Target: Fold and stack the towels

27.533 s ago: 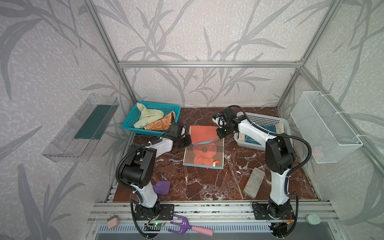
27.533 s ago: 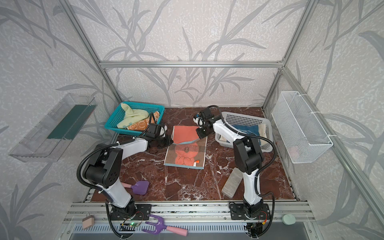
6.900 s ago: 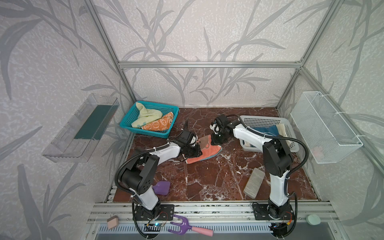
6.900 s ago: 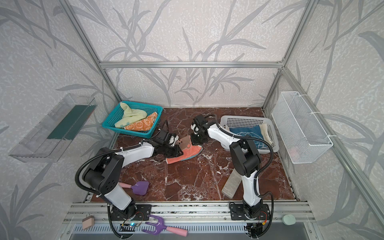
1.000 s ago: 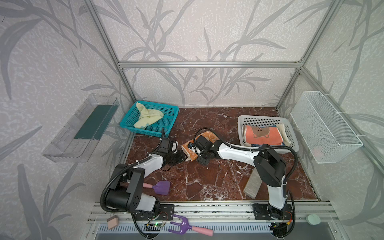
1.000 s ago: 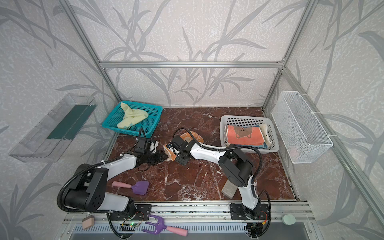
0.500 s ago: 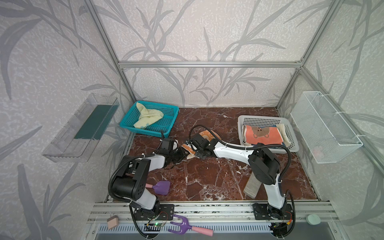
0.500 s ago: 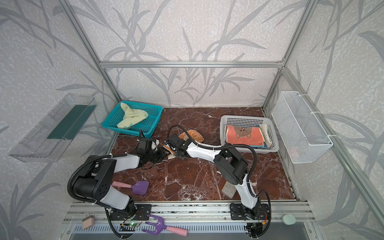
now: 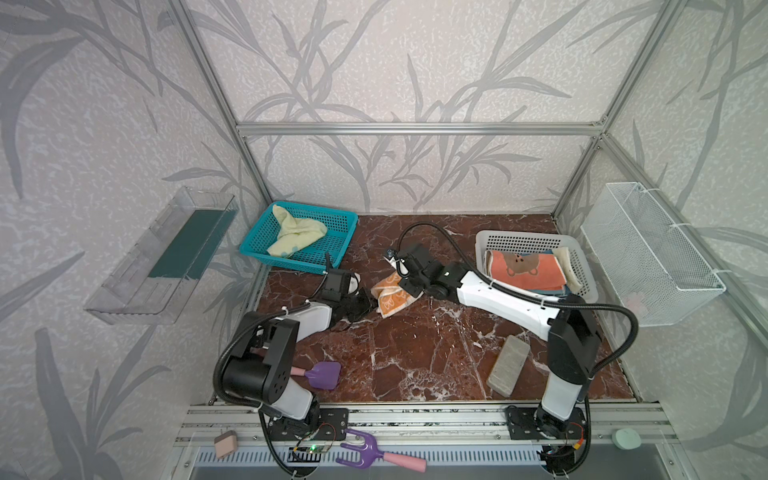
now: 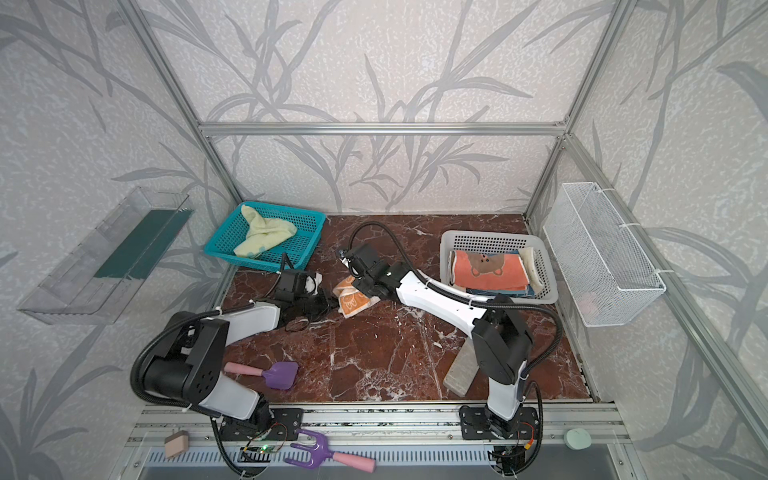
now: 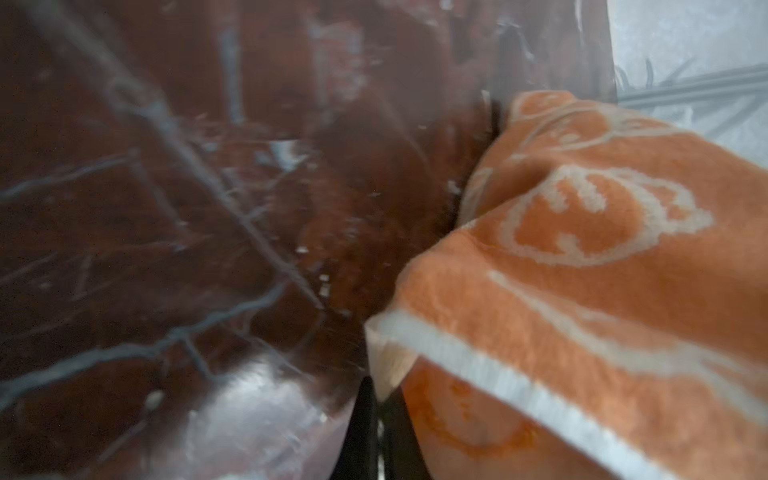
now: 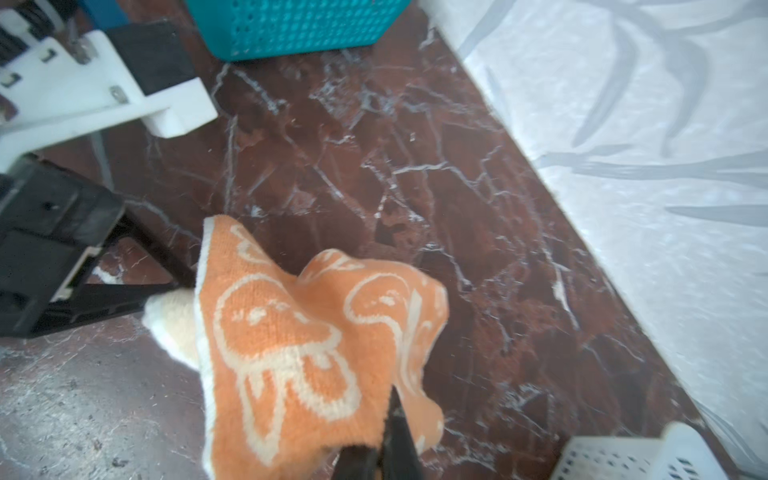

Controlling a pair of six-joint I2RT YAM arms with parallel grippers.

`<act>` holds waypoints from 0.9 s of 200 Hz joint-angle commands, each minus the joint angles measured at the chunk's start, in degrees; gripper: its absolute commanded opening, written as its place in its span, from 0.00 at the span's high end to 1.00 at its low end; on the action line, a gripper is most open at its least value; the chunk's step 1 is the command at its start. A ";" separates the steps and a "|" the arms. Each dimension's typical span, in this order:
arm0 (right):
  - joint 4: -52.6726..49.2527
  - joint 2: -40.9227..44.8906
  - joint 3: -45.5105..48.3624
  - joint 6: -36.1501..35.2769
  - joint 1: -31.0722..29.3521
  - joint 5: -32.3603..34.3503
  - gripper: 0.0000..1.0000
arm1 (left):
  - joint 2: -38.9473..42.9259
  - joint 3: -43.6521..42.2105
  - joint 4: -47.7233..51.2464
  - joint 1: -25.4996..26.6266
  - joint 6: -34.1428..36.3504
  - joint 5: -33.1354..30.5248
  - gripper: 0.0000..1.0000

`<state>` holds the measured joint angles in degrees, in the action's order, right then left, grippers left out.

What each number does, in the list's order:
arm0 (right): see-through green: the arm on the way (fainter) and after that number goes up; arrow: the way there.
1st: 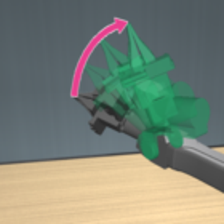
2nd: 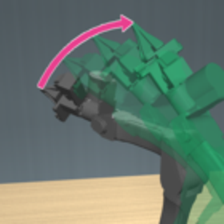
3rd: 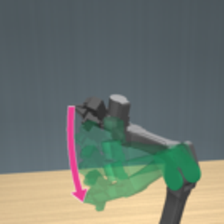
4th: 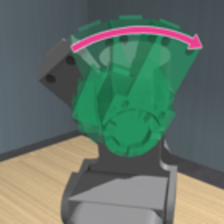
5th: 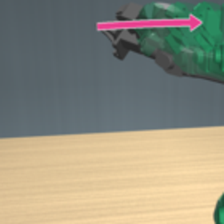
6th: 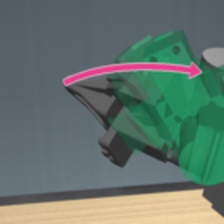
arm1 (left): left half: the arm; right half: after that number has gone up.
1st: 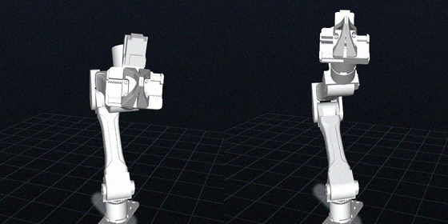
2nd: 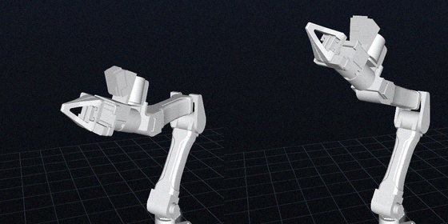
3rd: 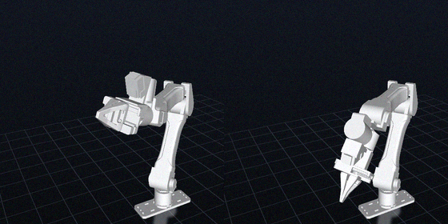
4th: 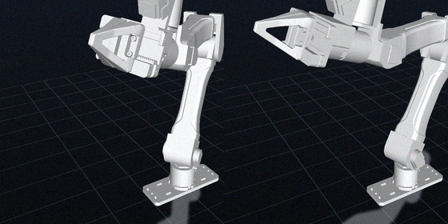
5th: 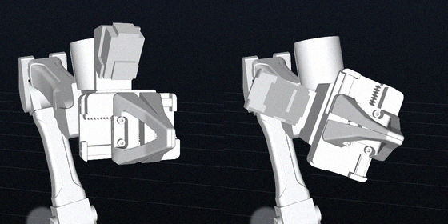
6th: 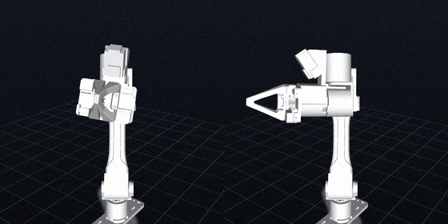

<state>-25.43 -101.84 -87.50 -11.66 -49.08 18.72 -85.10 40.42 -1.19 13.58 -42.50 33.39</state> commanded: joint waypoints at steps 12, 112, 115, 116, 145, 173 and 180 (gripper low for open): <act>-9.75 8.80 -7.45 1.63 5.22 0.77 1.00 | 9.96 11.04 17.42 2.11 8.85 6.16 1.00; -50.81 -47.24 -78.56 9.17 13.04 -27.71 0.57 | 19.89 -10.26 15.34 -3.80 -2.51 2.20 1.00; -53.28 -49.91 -84.00 10.05 13.01 -27.91 0.54 | 19.82 -9.92 17.31 -3.86 -1.48 0.92 0.97; -54.05 -50.72 -84.91 10.37 12.98 -28.06 0.54 | 19.81 -9.84 17.82 -3.89 -1.02 0.38 0.96; -46.13 -40.70 -66.70 13.76 12.90 -31.65 0.45 | 21.28 -4.96 29.98 -3.80 6.26 -7.41 0.72; -32.18 -24.79 -40.47 13.60 13.50 -29.67 0.44 | 22.43 -1.61 32.64 -2.86 10.76 -13.34 0.71; -31.06 -22.48 -37.32 13.76 14.06 -28.61 0.43 | 21.70 -0.47 32.95 -2.12 11.92 -14.65 0.71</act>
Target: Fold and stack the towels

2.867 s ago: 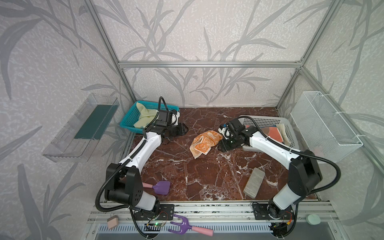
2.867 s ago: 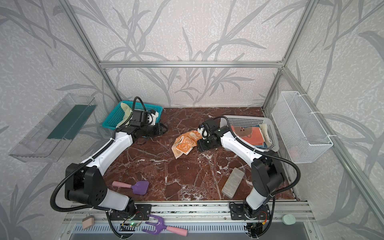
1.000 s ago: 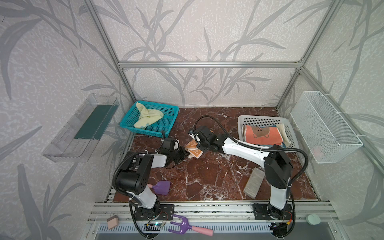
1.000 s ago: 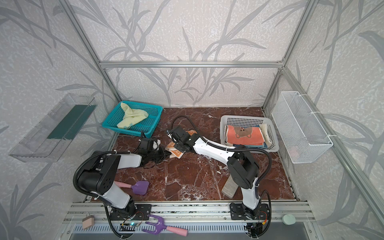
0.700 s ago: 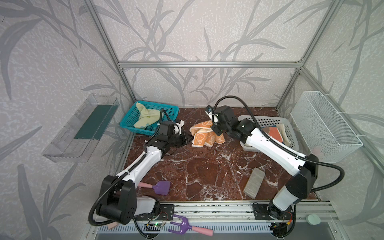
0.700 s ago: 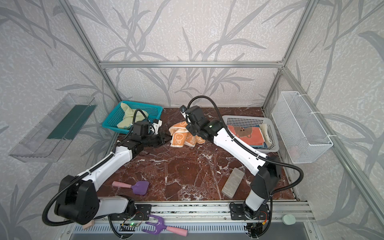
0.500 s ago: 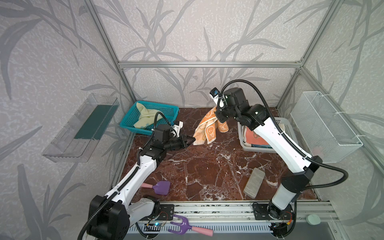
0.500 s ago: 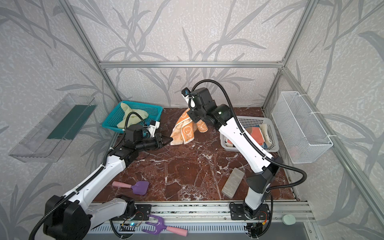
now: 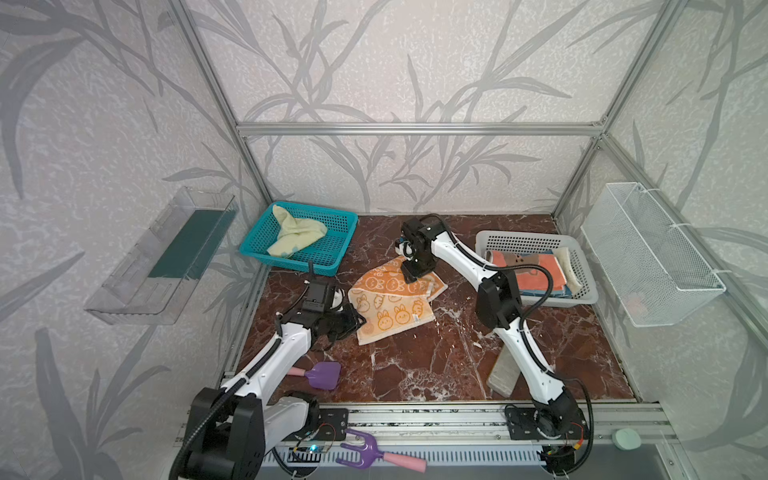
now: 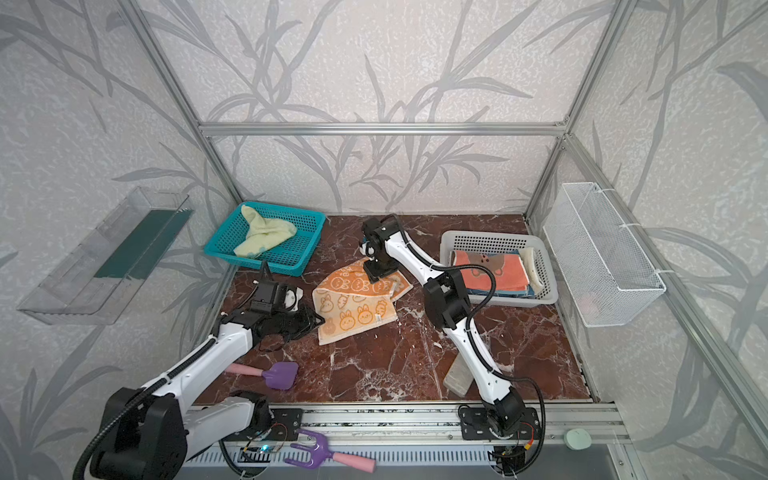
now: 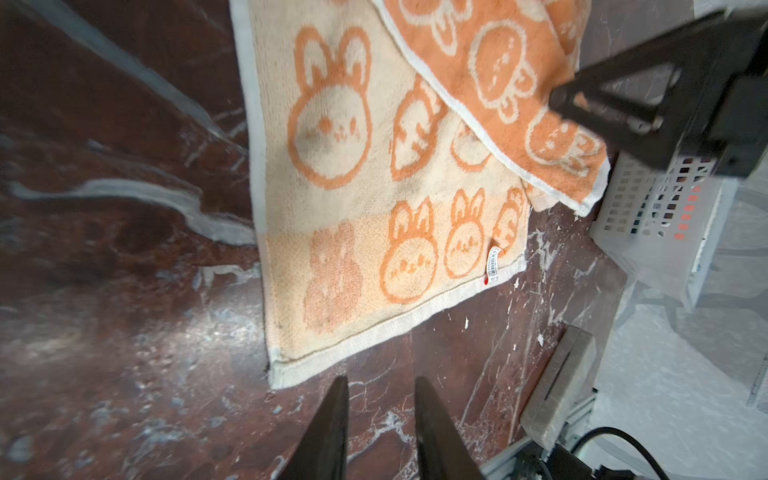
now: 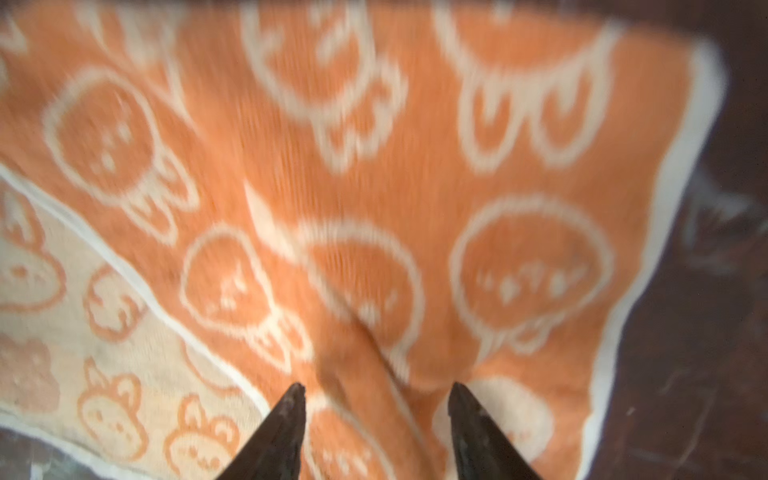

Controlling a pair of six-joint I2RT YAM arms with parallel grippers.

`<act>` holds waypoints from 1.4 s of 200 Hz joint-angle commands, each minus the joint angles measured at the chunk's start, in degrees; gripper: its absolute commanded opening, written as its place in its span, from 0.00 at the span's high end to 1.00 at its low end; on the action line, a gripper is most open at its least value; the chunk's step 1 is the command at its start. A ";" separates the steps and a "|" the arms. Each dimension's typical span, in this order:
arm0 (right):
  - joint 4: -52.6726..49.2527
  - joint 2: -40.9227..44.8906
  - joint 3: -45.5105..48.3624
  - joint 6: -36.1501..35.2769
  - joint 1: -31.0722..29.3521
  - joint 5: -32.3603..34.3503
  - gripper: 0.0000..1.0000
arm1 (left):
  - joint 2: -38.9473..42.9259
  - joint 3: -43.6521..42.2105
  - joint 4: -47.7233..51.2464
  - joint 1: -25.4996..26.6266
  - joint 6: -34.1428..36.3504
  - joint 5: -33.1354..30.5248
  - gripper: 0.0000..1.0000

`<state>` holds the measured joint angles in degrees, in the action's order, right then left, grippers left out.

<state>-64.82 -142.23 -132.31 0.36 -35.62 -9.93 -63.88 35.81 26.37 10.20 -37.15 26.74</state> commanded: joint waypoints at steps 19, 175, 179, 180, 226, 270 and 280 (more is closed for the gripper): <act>9.95 21.86 14.38 2.61 2.81 2.34 0.44 | -2.75 8.06 4.93 5.38 10.12 -11.03 0.69; 11.55 10.26 25.22 6.95 9.21 7.74 0.44 | -39.00 19.55 -39.38 28.30 40.67 -19.04 0.49; 11.57 10.03 25.20 6.89 9.12 7.66 0.44 | -39.45 19.72 -39.70 28.30 40.42 -19.30 0.49; 11.56 10.00 25.18 6.87 9.10 7.65 0.44 | -39.51 19.73 -39.76 28.30 40.32 -19.33 0.49; 11.20 7.79 26.33 6.15 7.89 6.87 0.45 | -42.14 20.75 -41.15 28.27 39.13 -20.02 0.49; 13.20 8.22 29.02 6.31 6.65 5.06 0.48 | -42.03 19.06 -44.63 28.31 37.78 -17.33 0.51; 13.53 8.35 29.24 6.41 6.33 4.67 0.48 | -42.02 18.69 -45.34 28.44 37.50 -17.08 0.41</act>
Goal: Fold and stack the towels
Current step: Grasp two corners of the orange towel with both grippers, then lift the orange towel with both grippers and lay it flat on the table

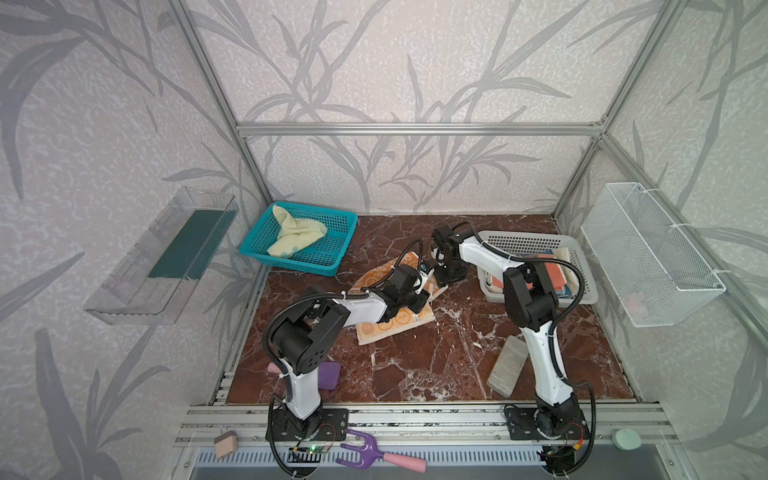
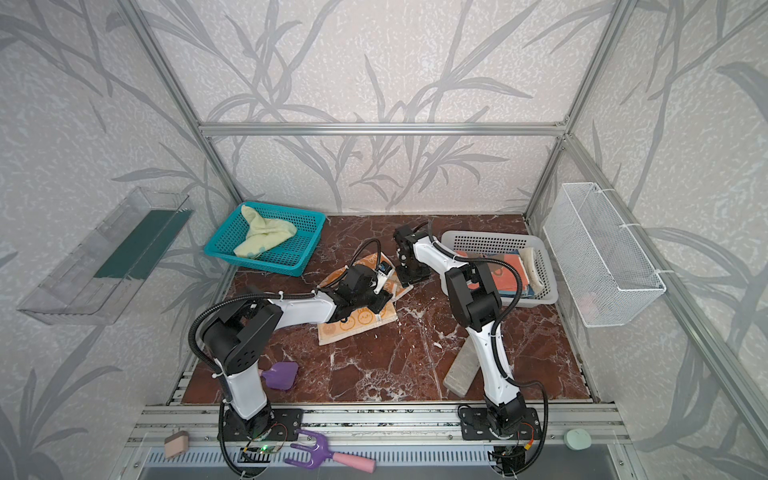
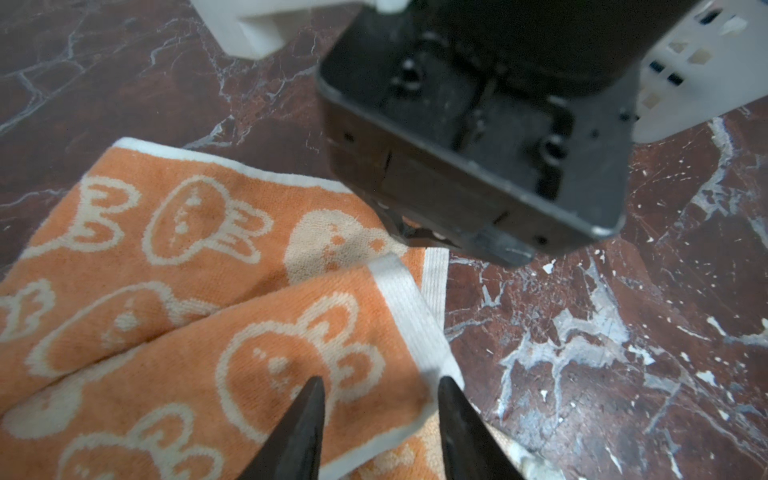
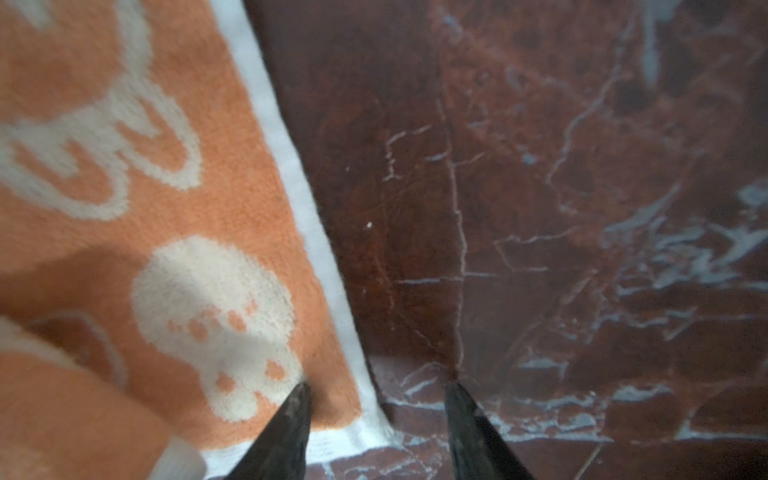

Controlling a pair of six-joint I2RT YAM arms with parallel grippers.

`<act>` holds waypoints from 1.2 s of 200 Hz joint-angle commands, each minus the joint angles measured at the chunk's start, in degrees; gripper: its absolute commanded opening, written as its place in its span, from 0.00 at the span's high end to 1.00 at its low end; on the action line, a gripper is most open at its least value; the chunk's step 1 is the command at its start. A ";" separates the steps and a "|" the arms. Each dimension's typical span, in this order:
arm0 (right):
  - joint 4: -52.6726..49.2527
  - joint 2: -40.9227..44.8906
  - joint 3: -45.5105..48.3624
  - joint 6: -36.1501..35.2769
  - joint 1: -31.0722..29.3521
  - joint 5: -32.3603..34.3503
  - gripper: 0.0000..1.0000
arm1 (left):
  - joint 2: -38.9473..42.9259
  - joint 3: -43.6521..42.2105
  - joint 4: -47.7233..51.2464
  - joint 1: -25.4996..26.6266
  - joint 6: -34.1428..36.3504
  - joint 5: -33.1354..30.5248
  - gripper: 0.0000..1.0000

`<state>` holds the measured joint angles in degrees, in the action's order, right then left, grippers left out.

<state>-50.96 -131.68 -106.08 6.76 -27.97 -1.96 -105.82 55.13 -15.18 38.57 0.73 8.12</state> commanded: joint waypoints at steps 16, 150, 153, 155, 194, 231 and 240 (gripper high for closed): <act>-0.10 -2.38 3.40 0.02 -1.71 -3.41 0.49 | -0.25 -0.96 -3.85 0.17 -0.38 1.62 0.32; 2.19 5.26 8.52 -0.02 -1.63 -2.66 1.00 | 6.29 -5.04 -2.40 0.03 -0.76 -4.07 1.00; 2.49 5.90 8.75 0.07 -1.57 -2.64 1.00 | 6.91 -5.40 -2.40 -0.05 -0.69 -4.04 1.00; 2.63 6.37 9.00 0.08 -1.57 -2.62 1.00 | 7.46 -5.63 -2.40 0.00 -0.61 -4.18 1.00; 5.16 15.90 13.29 1.27 -1.39 -2.91 1.00 | 17.64 -9.44 -0.07 -0.24 0.58 -4.74 1.00; 7.26 31.13 20.67 4.09 -1.42 -2.64 1.00 | 32.28 -10.55 8.36 -0.14 0.76 -6.75 1.00; 7.71 36.26 22.57 5.14 -1.56 -2.38 1.00 | 36.69 -10.67 10.66 -0.16 1.02 -7.41 1.00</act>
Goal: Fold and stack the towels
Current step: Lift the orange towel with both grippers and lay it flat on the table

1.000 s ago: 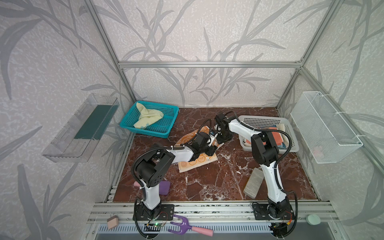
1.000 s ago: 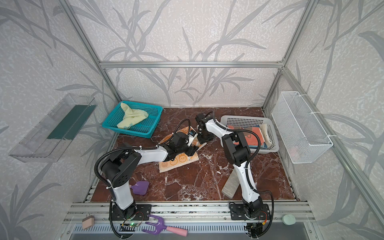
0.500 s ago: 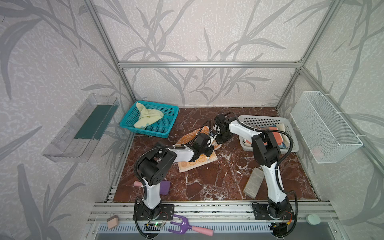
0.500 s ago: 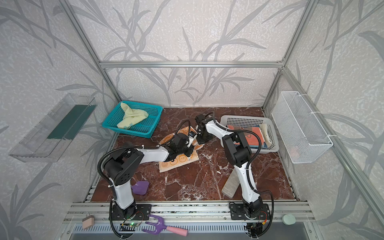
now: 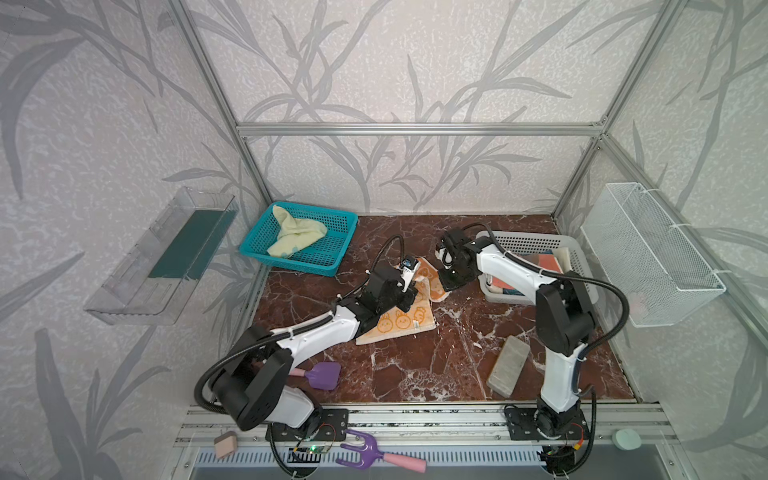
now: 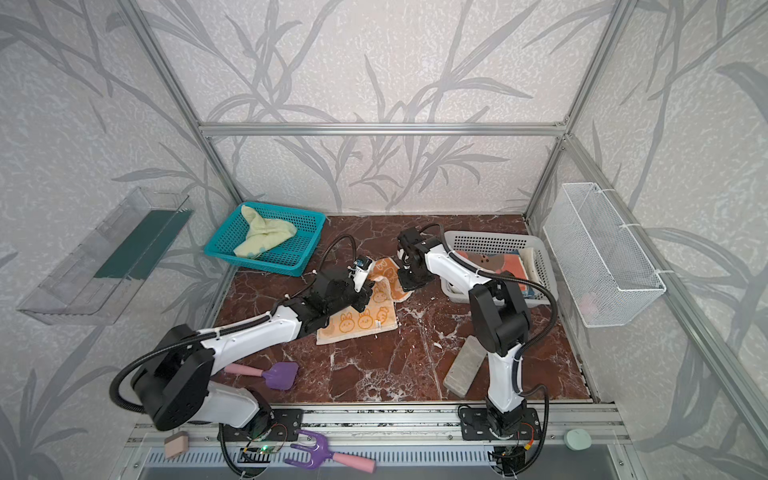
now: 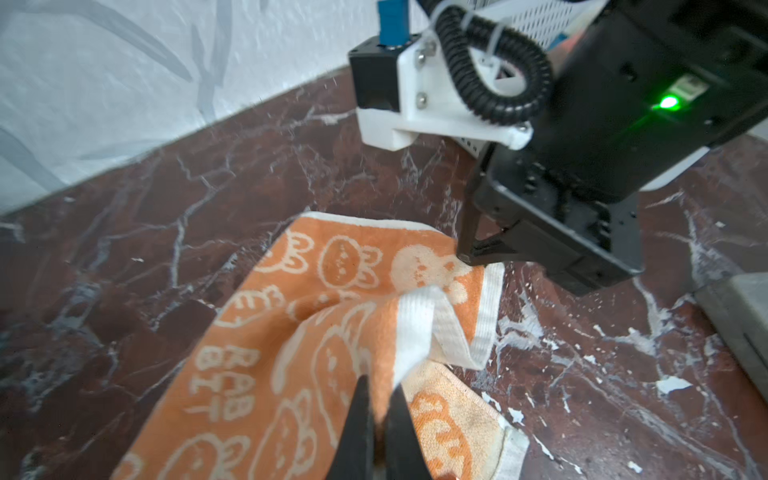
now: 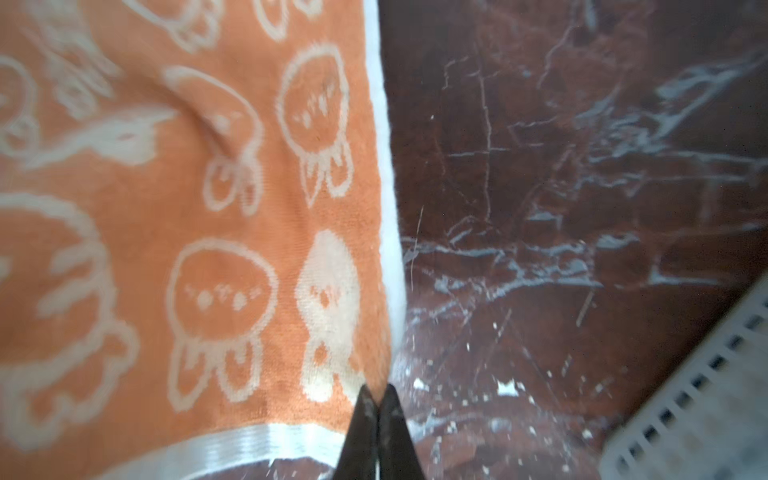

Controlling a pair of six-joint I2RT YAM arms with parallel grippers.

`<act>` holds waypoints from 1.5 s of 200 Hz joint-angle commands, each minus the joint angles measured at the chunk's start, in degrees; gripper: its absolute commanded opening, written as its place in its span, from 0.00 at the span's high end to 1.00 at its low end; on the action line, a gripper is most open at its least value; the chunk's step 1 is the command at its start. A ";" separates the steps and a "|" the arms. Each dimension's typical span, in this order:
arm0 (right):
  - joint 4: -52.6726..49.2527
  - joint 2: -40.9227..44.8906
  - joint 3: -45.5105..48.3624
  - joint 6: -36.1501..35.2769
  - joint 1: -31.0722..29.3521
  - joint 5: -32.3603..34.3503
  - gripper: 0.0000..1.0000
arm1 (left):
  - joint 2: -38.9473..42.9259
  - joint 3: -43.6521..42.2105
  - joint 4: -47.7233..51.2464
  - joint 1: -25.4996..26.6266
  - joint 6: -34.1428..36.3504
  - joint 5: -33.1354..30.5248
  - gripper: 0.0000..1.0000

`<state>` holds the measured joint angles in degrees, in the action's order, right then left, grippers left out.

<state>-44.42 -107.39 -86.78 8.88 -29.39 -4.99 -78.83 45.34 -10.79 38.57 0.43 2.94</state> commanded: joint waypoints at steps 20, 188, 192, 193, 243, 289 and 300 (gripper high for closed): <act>1.80 22.37 6.49 4.95 -1.08 1.70 1.00 | 19.49 0.76 12.69 0.05 2.62 -3.63 1.00; -7.58 37.43 -23.57 -8.55 -26.34 35.86 1.00 | 12.69 54.11 61.74 -4.83 -1.67 -0.53 1.00; -7.84 36.46 -23.96 -8.66 -24.68 34.17 1.00 | 12.05 53.83 61.03 -6.67 -2.61 1.17 1.00; -7.94 36.20 -24.14 -8.64 -24.10 33.60 1.00 | 11.95 53.77 60.87 -7.11 -2.79 1.53 1.00; -3.43 20.51 -21.85 -1.29 1.98 2.05 1.00 | -0.36 49.42 50.31 -21.84 -7.57 16.96 1.00; 5.38 -7.53 -28.91 -3.69 5.84 3.19 1.00 | -19.94 44.38 32.33 -28.80 -9.49 20.72 1.00; 4.15 -15.70 -35.34 -3.23 6.33 3.43 1.00 | -25.51 45.39 29.16 -29.84 -10.06 21.46 1.00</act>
<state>-41.76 -110.28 -113.84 6.15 -24.64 -3.16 -95.61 91.48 28.51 11.53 -7.68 22.98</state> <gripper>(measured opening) 0.048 0.048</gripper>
